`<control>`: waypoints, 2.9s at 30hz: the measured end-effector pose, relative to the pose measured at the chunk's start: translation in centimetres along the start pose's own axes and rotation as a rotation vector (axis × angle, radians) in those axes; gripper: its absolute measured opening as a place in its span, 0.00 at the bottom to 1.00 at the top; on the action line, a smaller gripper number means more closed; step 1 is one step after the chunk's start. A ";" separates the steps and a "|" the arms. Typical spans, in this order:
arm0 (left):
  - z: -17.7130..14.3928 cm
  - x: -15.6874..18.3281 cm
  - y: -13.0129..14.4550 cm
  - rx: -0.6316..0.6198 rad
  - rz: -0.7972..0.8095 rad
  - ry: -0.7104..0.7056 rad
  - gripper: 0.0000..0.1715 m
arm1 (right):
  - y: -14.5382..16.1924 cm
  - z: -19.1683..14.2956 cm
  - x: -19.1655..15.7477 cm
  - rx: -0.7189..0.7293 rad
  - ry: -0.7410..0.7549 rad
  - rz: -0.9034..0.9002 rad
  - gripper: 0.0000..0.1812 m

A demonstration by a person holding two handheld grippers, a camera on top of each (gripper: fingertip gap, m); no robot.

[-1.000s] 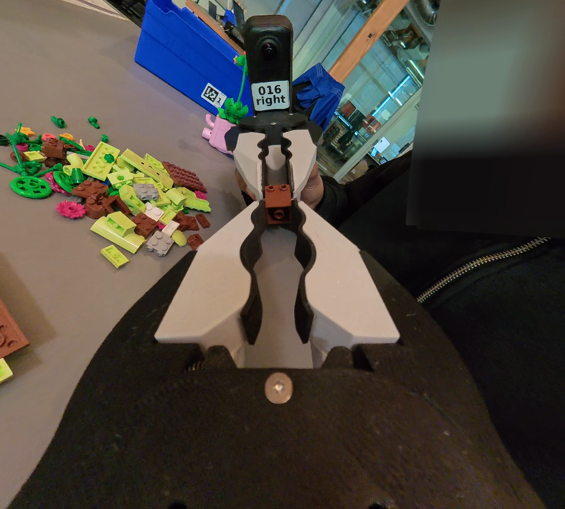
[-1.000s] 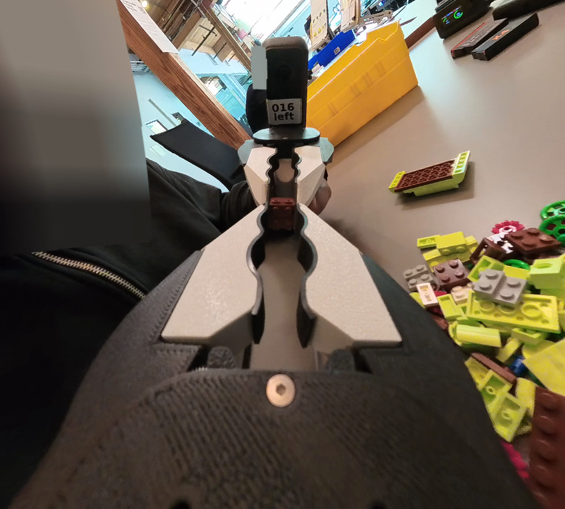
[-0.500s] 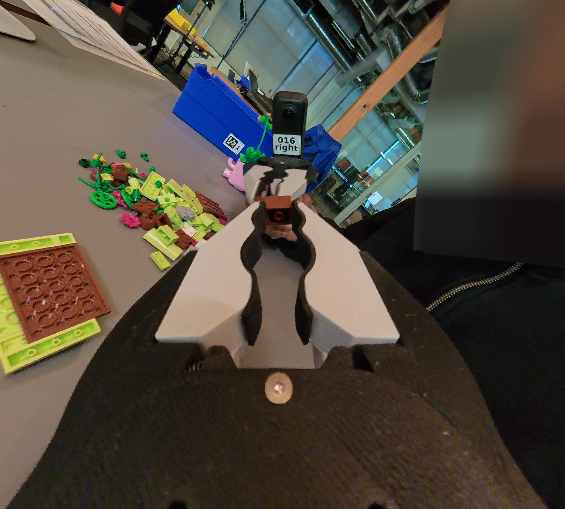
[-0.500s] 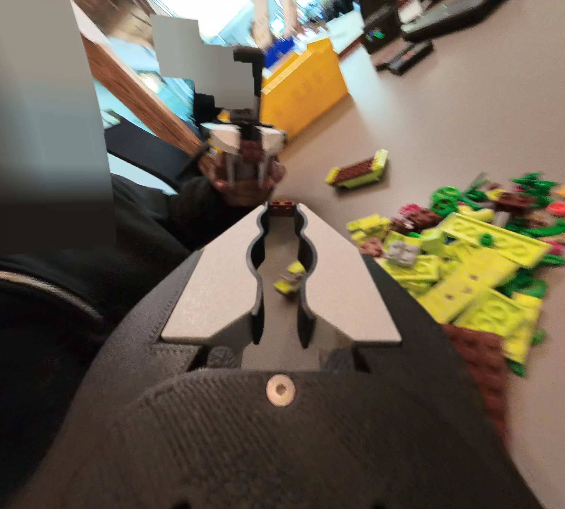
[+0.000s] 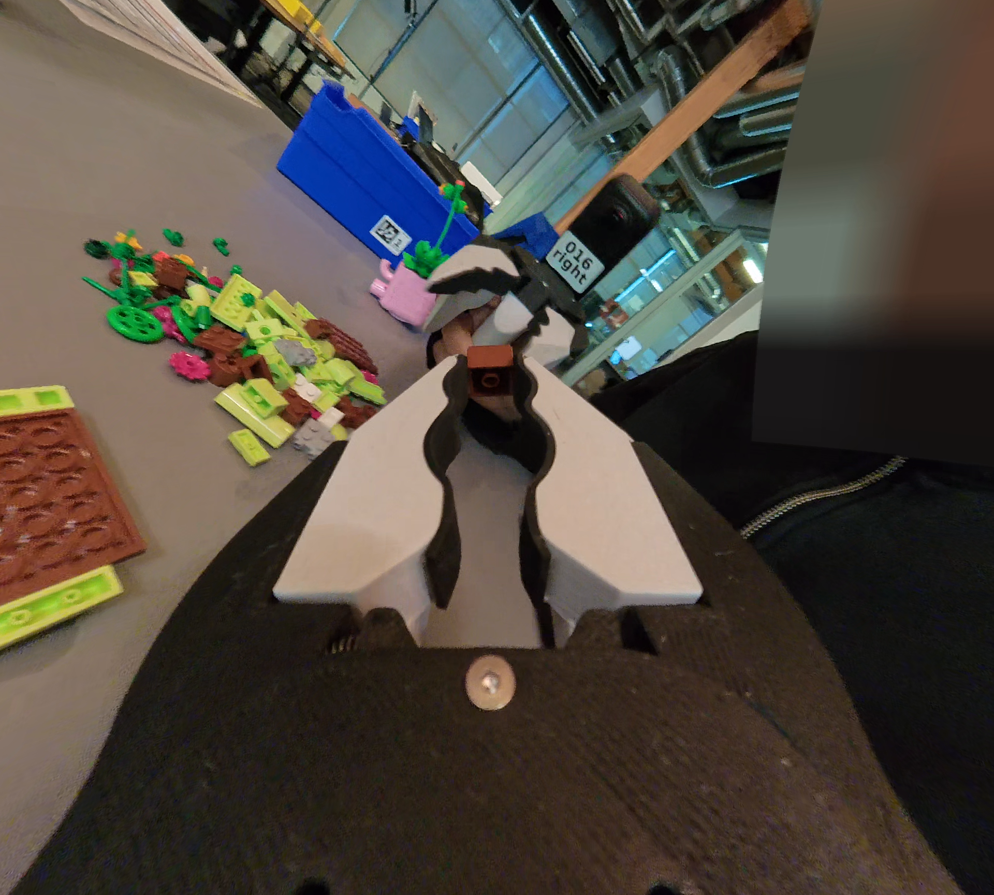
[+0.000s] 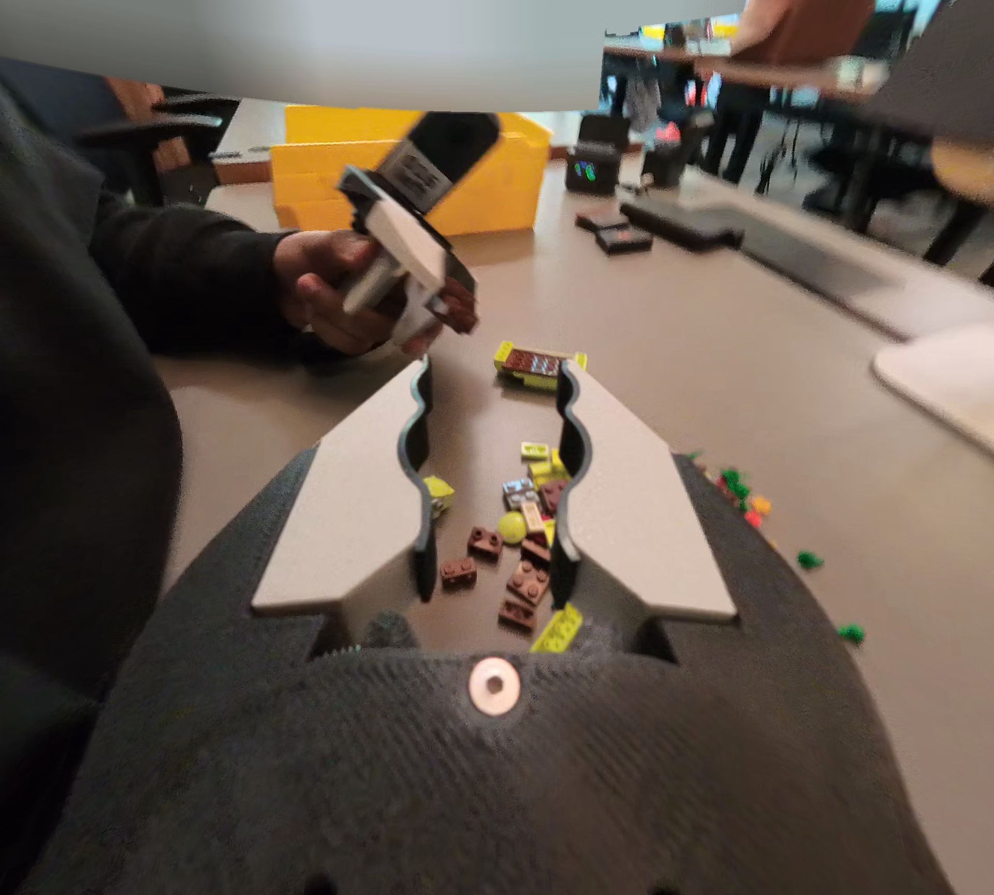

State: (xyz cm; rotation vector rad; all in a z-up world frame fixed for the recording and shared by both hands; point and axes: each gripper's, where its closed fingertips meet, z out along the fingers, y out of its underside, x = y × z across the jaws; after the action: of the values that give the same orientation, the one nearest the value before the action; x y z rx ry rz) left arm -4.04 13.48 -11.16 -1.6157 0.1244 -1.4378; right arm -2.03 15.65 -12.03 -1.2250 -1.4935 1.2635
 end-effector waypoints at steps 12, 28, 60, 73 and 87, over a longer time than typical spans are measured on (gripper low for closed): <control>1.7 2.3 3.5 -0.153 -0.319 0.241 0.07 | -0.1 0.1 -5.6 0.029 -0.163 -0.340 0.05; -1.1 1.3 -0.7 -0.013 -0.107 0.105 0.08 | 0.7 -2.3 2.4 -0.050 -0.023 0.142 0.04; 1.4 -2.3 3.2 -0.344 1.149 -0.608 0.08 | 1.6 1.4 -1.7 -0.031 -0.254 0.494 0.22; 2.4 0.4 3.4 -0.219 1.260 -0.490 0.09 | 0.3 0.6 -4.0 0.010 -0.532 0.728 0.08; 1.7 -2.6 4.6 -0.364 1.035 -0.518 0.38 | 5.8 -2.0 6.9 -0.327 0.300 0.112 0.12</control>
State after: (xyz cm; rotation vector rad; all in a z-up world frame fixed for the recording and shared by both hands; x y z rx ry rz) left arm -1.26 13.44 -15.96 -1.7361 0.8181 -0.1986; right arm -0.54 22.94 -17.41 -1.6515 -1.4590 0.8755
